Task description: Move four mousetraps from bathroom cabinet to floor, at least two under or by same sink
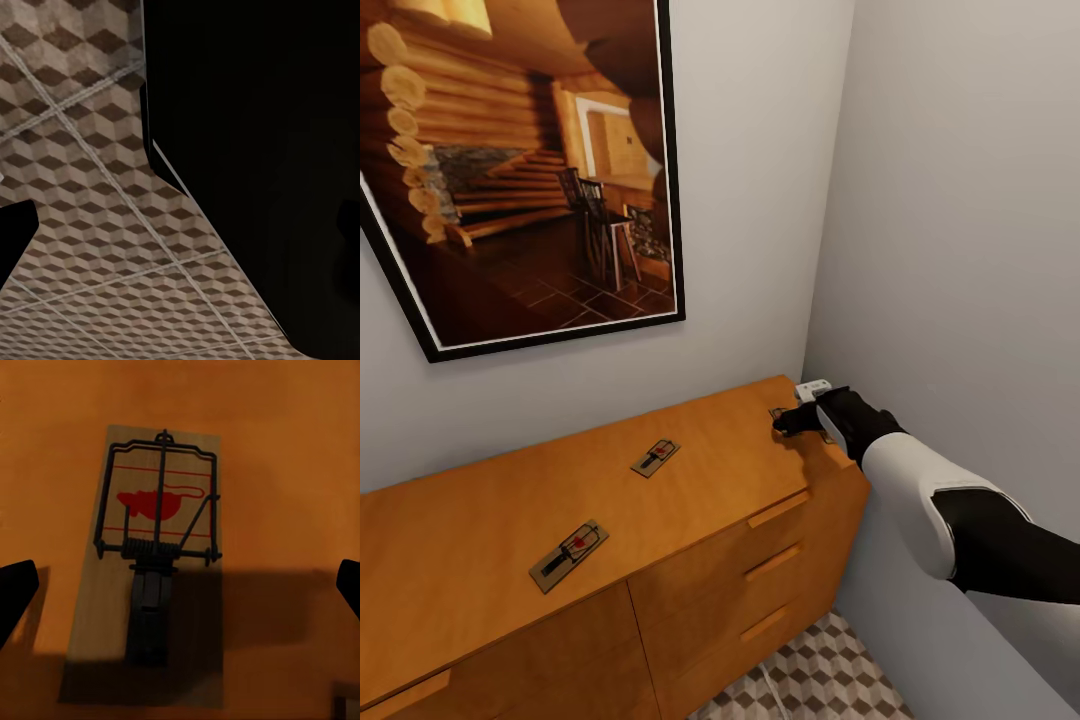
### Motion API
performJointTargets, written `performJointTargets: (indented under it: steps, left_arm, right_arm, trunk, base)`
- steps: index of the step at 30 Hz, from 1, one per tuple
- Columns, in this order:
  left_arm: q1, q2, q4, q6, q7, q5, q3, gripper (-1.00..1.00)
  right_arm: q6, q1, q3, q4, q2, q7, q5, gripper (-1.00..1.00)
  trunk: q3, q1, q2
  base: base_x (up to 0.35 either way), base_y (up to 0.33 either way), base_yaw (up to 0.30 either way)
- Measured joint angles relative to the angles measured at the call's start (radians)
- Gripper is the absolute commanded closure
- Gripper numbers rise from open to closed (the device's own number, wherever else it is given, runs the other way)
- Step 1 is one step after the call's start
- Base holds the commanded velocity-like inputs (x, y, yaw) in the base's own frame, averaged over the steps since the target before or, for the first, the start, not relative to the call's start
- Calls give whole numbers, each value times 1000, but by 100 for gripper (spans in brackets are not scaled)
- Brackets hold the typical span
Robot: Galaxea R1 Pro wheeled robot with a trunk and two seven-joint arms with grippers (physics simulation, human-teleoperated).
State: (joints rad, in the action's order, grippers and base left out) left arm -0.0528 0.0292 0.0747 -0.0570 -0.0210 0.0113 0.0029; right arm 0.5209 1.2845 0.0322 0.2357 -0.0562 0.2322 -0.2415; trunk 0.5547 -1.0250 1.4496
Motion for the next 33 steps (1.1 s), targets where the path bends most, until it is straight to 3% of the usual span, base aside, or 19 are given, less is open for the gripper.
performJointTargets:
  steps: [16,33]
  left_arm:
    - [0,-12,0,0,0,0,0,-100]
    - [0,-14,0,0,0,0,0,-100]
  right_arm:
    - [-1,1,-1,-16,-10,-54,0,-100]
    - [-1,1,-4,-18,-18,-67,2,-100]
  trunk:
    - [0,0,0]
    - [0,0,0]
  base:
    - [0,0,0]
    - [0,0,0]
